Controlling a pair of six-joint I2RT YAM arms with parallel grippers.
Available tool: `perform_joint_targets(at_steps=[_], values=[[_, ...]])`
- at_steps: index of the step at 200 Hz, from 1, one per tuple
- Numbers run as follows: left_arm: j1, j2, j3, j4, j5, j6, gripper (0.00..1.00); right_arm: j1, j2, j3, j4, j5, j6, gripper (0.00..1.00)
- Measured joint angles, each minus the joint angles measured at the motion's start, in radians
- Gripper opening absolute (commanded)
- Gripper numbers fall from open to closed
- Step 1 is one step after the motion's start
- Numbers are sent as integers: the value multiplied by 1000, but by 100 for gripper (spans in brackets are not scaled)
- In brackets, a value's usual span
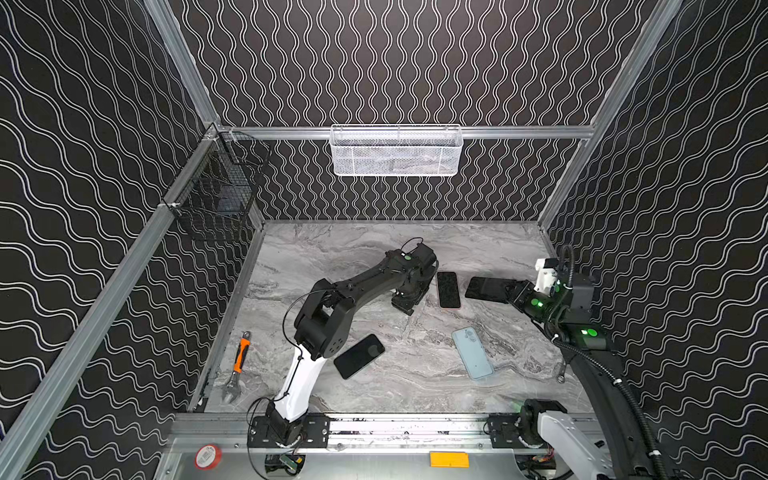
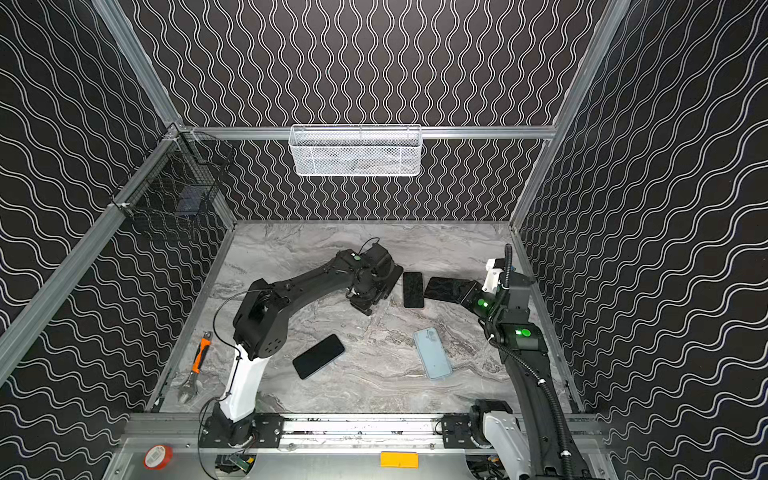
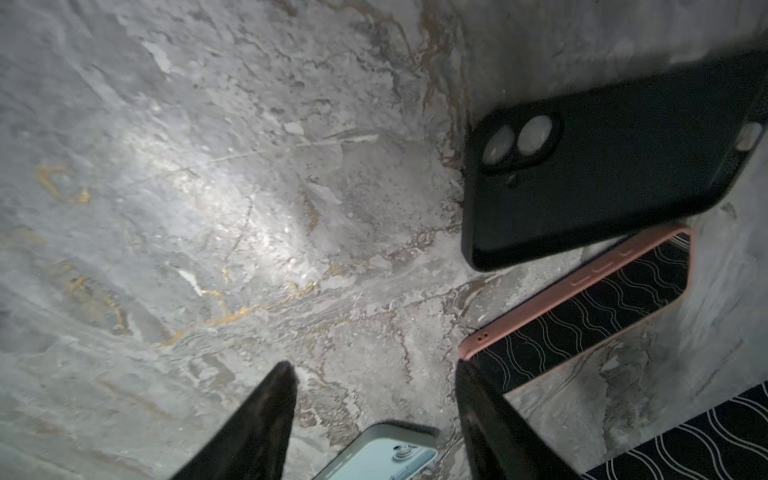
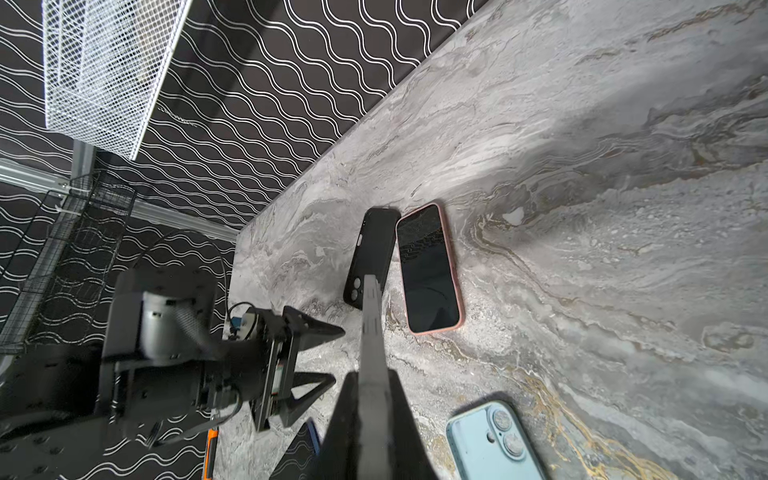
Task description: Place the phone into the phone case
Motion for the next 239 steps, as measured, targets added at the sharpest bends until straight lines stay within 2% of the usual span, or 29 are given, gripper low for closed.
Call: perform_joint_targets(at_steps=[76, 121, 198, 215, 239], values=[[50, 100, 120, 50, -40, -61, 58, 8, 9, 0, 1, -30, -18, 0], [52, 176, 229, -27, -49, -66, 58, 11, 16, 0, 1, -37, -18, 0], [53, 235, 262, -54, -69, -92, 54, 23, 33, 2, 1, -37, -22, 0], [53, 238, 264, -55, -69, -93, 48, 25, 38, 2, 2, -37, -22, 0], [53, 248, 277, -57, -69, -95, 35, 26, 43, 2, 2, -37, -22, 0]])
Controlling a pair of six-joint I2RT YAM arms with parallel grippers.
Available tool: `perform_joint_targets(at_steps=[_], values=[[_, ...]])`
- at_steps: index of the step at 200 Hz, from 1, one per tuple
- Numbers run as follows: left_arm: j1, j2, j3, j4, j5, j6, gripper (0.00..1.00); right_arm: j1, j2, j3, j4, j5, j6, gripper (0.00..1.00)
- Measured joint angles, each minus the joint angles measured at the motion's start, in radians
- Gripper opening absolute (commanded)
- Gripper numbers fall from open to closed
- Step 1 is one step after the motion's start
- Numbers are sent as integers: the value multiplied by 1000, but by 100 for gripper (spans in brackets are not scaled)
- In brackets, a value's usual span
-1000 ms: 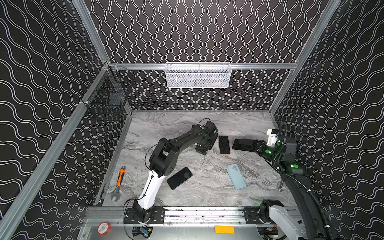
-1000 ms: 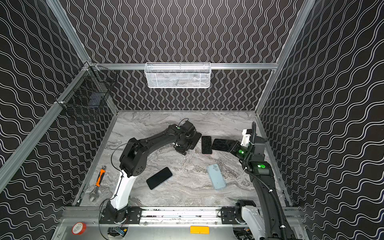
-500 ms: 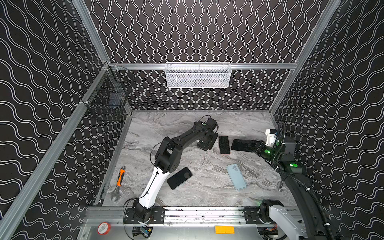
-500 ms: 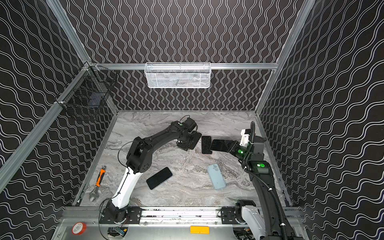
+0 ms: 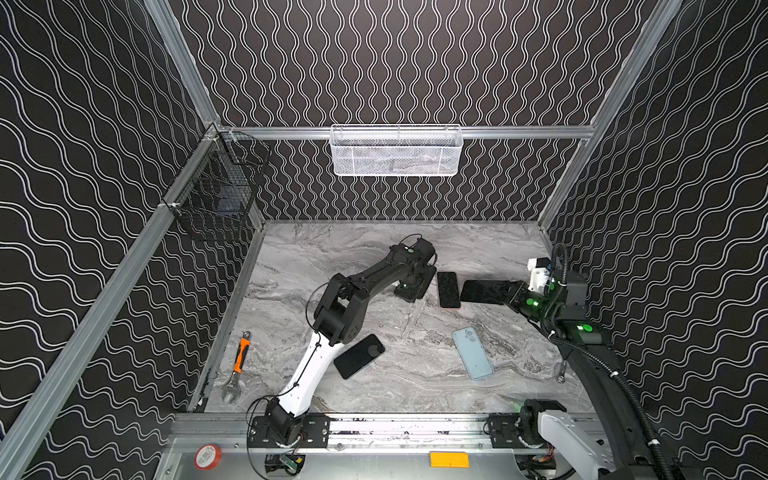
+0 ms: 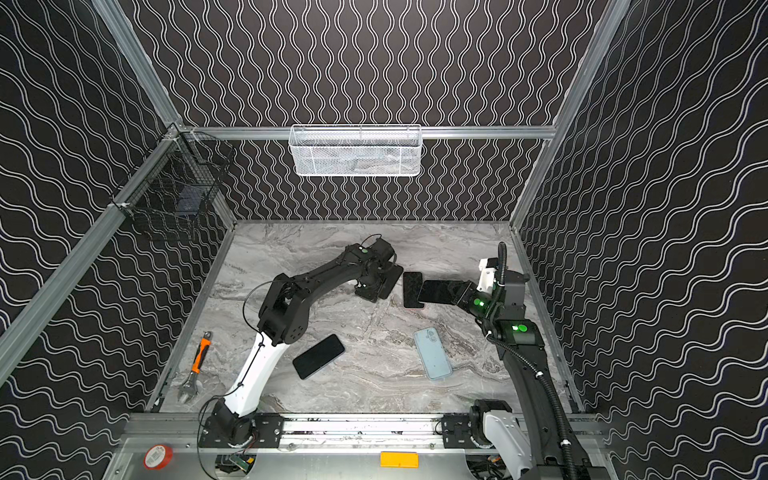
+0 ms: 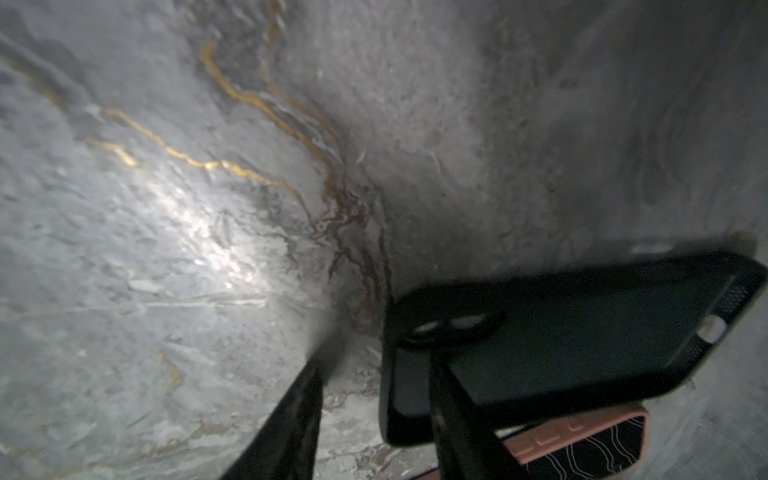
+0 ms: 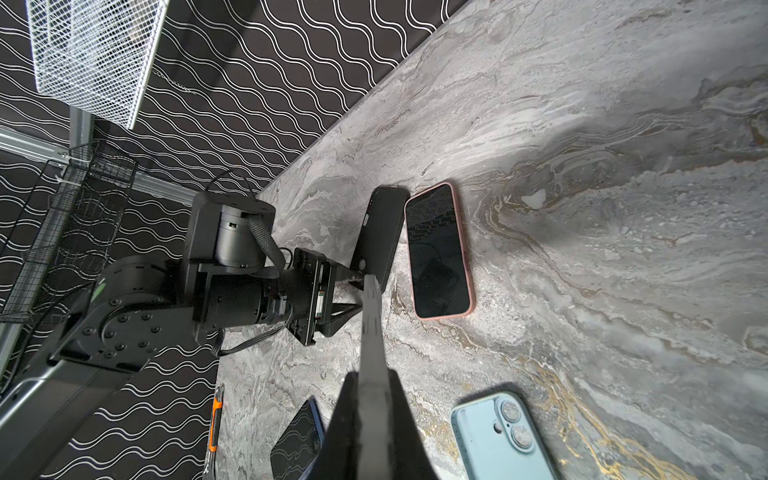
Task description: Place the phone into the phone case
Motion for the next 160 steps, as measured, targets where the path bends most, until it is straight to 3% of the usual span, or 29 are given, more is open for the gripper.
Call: perform_joint_targets(at_steps=[42, 64, 90, 130, 160], values=[[0, 27, 45, -31, -3, 0, 30, 0, 6, 3, 0, 0, 0, 0], [0, 42, 71, -51, -5, 4, 19, 0, 6, 3, 0, 1, 0, 0], [0, 27, 40, -31, -4, 8, 14, 0, 6, 3, -1, 8, 0, 0], [19, -76, -118, -27, -53, 44, 8, 0, 8, 7, -5, 8, -7, 0], [81, -225, -319, -20, -97, 168, 4, 0, 11, 11, -5, 7, -16, 0]])
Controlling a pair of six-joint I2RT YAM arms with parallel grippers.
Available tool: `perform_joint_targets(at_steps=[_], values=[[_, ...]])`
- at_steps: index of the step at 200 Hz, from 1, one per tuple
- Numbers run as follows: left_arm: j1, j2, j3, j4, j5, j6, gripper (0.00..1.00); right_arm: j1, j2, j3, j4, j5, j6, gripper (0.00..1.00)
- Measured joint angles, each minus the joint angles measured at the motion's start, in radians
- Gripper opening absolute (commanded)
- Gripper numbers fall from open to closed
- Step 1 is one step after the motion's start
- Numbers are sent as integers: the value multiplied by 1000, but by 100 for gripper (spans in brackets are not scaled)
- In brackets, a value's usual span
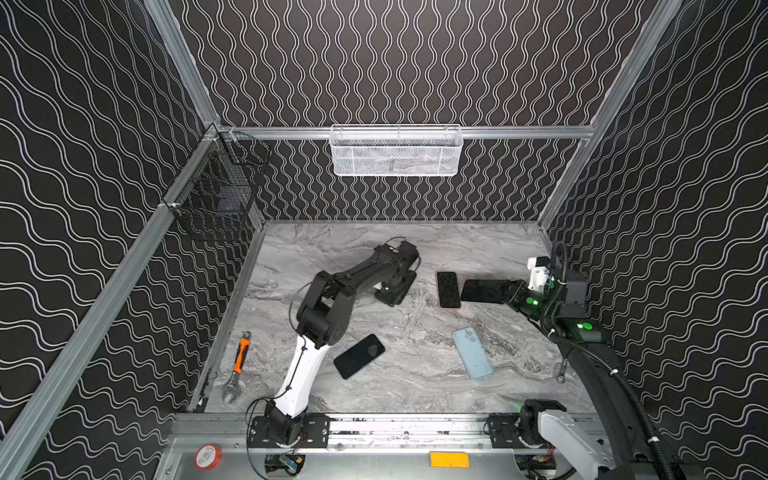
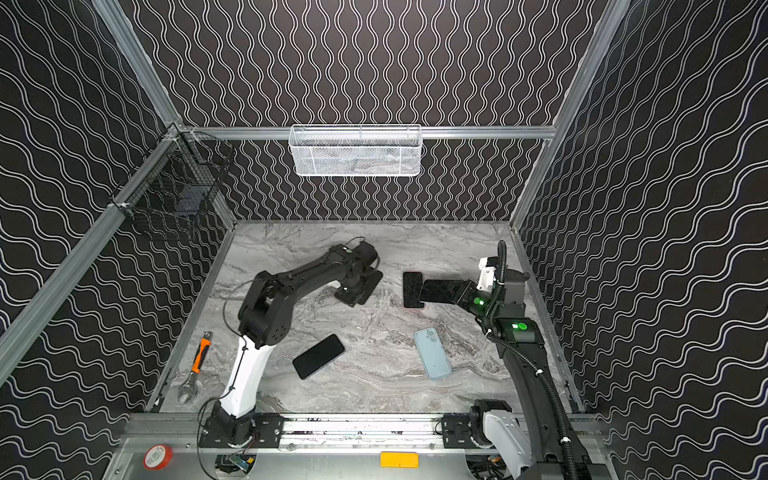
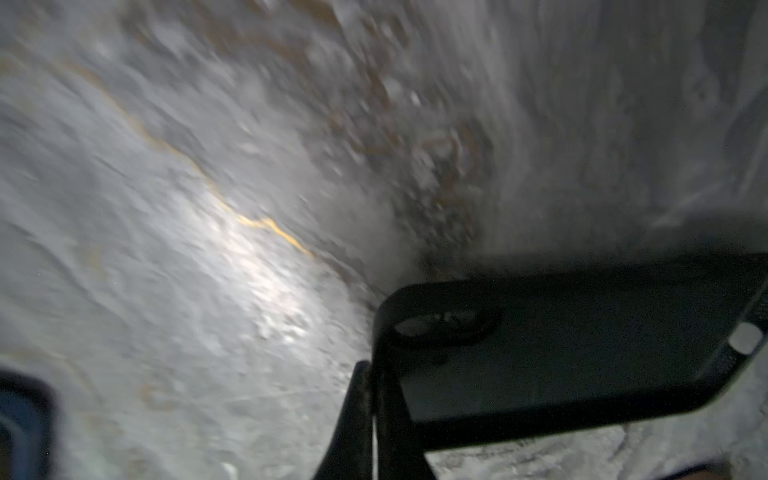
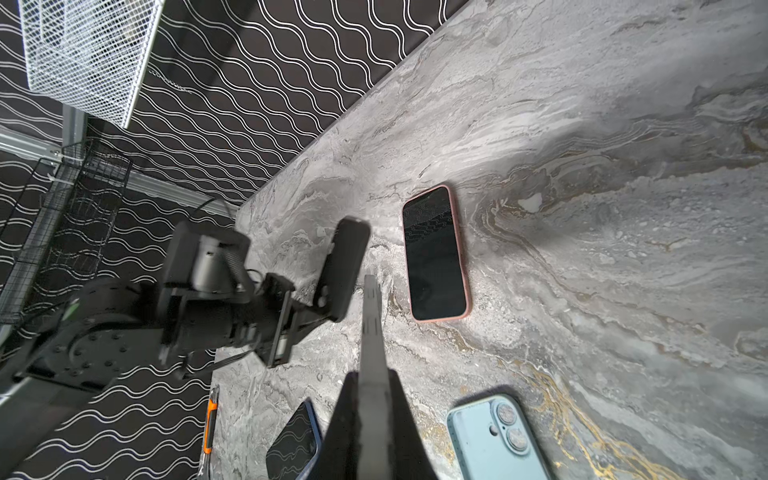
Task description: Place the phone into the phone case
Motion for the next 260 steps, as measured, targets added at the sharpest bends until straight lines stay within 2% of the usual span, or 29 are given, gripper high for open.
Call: perform_joint_targets(at_steps=[17, 42, 79, 116, 141, 174, 217, 248, 260], values=[[39, -94, -118, 51, -5, 138, 3, 0, 0, 0, 0, 0, 0, 0], [90, -195, -240, 139, 16, 438, 0, 0, 5, 0, 0, -8, 0, 0], [109, -256, -301, 224, 97, 868, 0, 3, 29, -4, 6, -29, 1, 0], [114, -221, -255, 211, 175, 1121, 0, 49, 37, -34, 7, -43, 0, 0], [110, -198, -251, 203, 217, 1201, 0, 141, 61, -38, 8, -25, 0, 0], [108, -196, -262, 212, 230, 1245, 0, 266, 103, -40, 32, 3, 26, 0], [106, -196, -283, 207, 226, 1263, 0, 352, 228, -43, 154, 21, 98, 0], [106, -196, -318, 222, 248, 1240, 0, 367, 308, -43, 239, 41, 163, 0], [106, -196, -333, 236, 268, 1222, 6, 377, 332, -40, 260, 47, 183, 0]])
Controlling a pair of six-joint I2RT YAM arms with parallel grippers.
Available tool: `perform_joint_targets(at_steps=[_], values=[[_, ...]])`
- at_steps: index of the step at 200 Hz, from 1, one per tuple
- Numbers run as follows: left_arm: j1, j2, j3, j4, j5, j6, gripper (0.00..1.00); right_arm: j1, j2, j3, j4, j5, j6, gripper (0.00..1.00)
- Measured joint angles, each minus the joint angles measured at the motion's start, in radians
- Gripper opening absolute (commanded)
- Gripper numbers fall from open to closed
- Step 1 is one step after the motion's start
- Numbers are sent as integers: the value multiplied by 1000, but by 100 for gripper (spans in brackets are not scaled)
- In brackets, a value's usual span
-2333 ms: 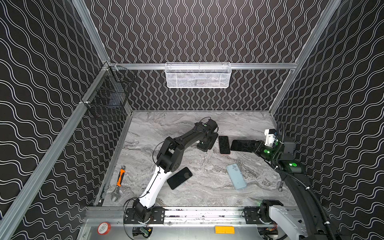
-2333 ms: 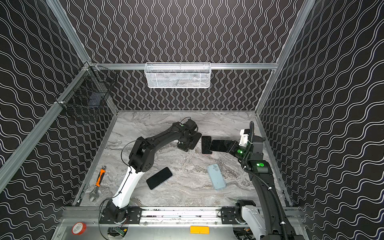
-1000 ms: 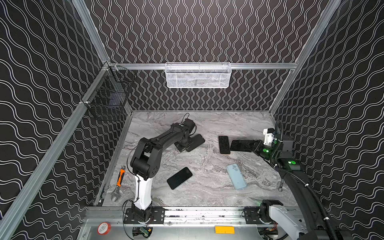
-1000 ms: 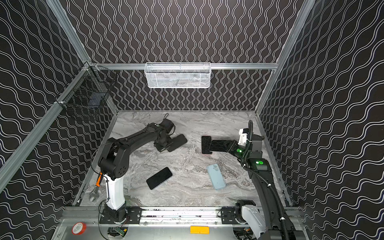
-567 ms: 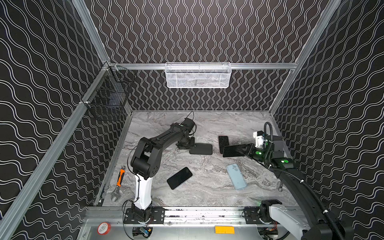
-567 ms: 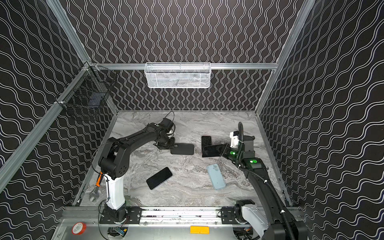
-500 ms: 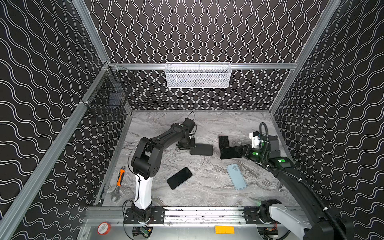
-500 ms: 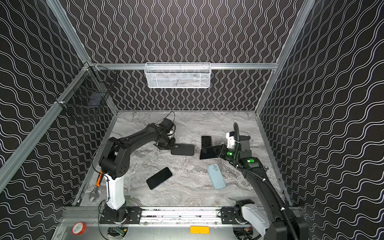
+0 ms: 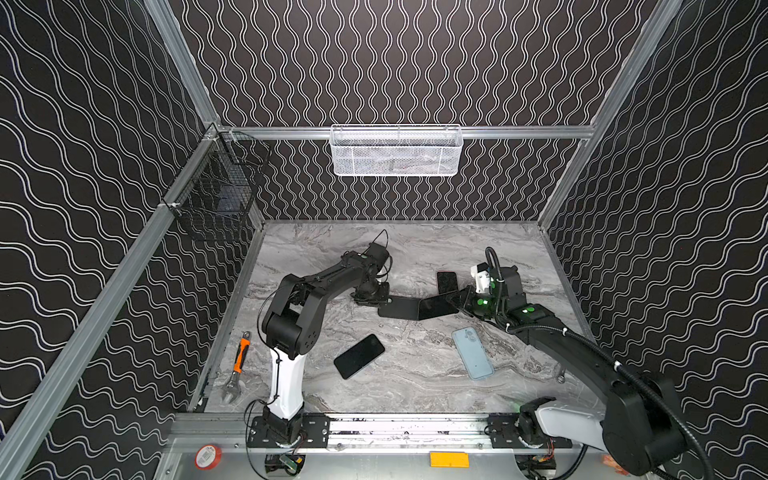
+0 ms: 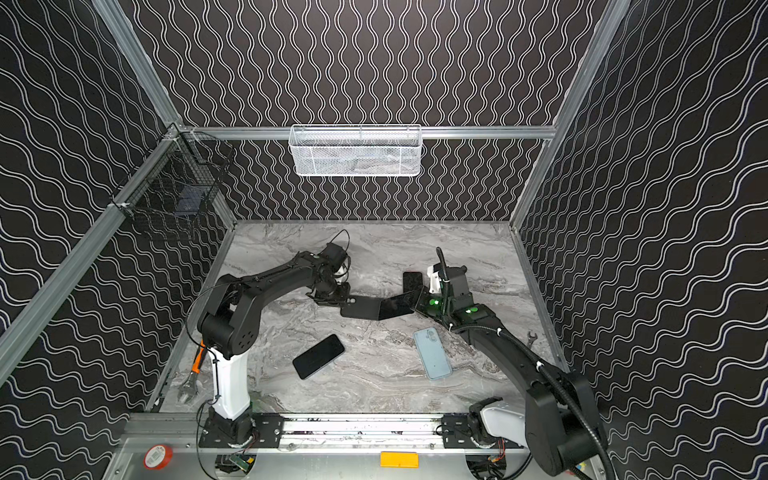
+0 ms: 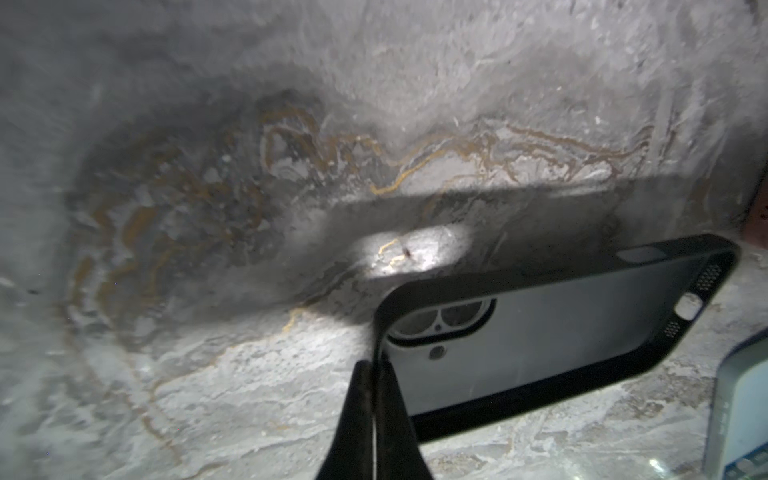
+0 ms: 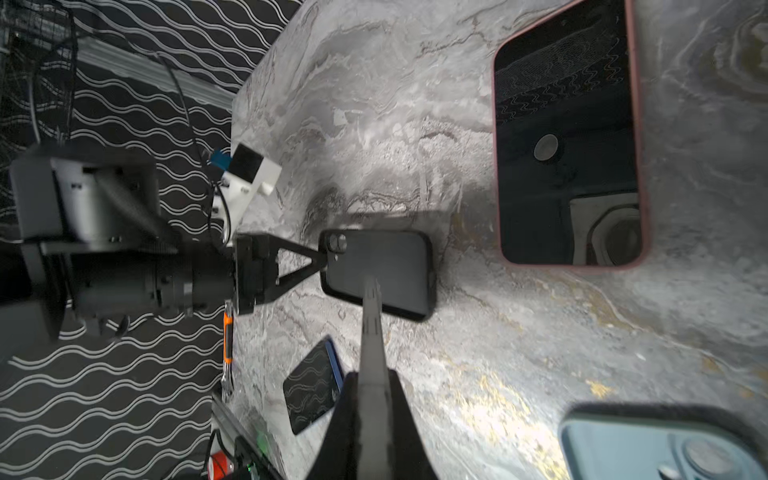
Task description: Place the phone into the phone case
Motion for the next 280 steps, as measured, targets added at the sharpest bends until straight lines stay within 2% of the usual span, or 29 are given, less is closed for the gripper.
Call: perform_joint_targets(at_steps=[31, 71, 89, 106, 139, 169, 196, 240, 280], values=[[3, -22, -42, 25, 35, -50, 30, 24, 60, 37, 34, 21, 18, 0], [37, -177, -111, 84, 37, -107, 63, 56, 134, 98, 51, 37, 17, 0], [75, -275, -170, 135, 37, -134, 74, 75, 162, 124, 52, 40, 16, 0], [124, -367, -258, 210, 50, -176, 80, 113, 188, 139, 59, 49, 17, 0], [203, -468, -477, 456, 177, -294, 84, 164, 264, 153, 84, 46, 23, 0], [205, -450, -614, 736, 309, -414, 89, 189, 336, 161, 128, 42, 46, 0], [205, -422, -687, 919, 369, -501, 90, 200, 386, 174, 166, 29, 56, 0], [196, -399, -726, 1042, 385, -546, 90, 201, 416, 202, 188, 21, 70, 0], [194, -371, -732, 1078, 385, -552, 90, 201, 424, 228, 192, 21, 73, 0]])
